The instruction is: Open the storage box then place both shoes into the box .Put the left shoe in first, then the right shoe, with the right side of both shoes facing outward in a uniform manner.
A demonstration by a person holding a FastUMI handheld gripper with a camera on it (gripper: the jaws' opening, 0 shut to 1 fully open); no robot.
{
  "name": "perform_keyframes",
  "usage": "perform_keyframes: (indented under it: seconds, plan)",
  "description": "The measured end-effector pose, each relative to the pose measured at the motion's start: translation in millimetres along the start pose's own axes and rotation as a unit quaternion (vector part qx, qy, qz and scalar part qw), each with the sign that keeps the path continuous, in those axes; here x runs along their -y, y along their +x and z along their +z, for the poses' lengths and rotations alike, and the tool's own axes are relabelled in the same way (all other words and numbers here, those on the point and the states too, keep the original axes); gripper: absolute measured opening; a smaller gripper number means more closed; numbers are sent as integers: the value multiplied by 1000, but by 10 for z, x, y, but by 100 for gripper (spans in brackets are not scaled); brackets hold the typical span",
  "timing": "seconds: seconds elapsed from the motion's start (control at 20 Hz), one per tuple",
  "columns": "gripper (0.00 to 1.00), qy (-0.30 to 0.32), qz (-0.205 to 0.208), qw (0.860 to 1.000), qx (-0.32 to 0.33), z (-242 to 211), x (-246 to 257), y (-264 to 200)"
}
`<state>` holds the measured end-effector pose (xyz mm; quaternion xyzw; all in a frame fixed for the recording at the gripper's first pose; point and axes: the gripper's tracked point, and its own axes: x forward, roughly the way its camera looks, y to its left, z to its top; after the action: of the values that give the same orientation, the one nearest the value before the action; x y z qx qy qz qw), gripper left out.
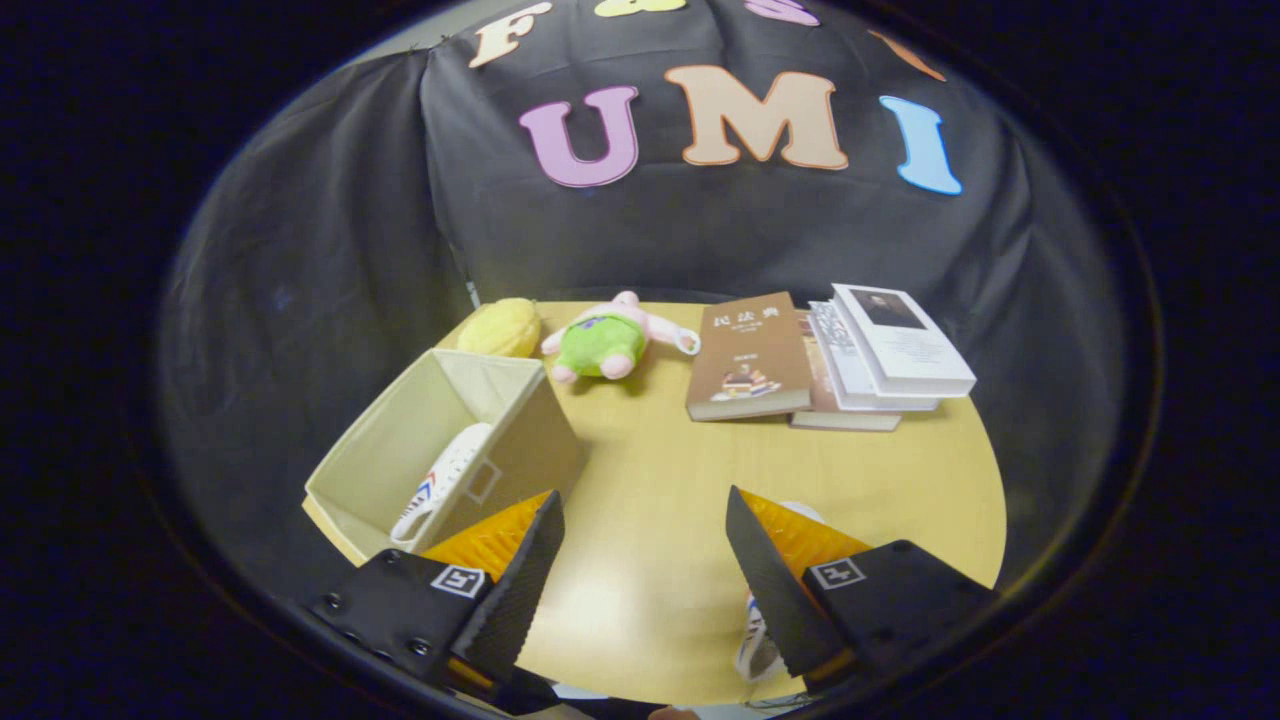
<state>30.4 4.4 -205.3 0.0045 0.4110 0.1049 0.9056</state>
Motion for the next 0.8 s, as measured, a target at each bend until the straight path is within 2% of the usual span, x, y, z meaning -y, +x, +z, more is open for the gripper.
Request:
perform_keyframes:
  seconds: [0.45, 0.8]
  plan:
    - [100, 2, -49, 997, -51, -567, 907, 30]
    - [100, -12, -48, 992, -114, -1146, 1339, 140]
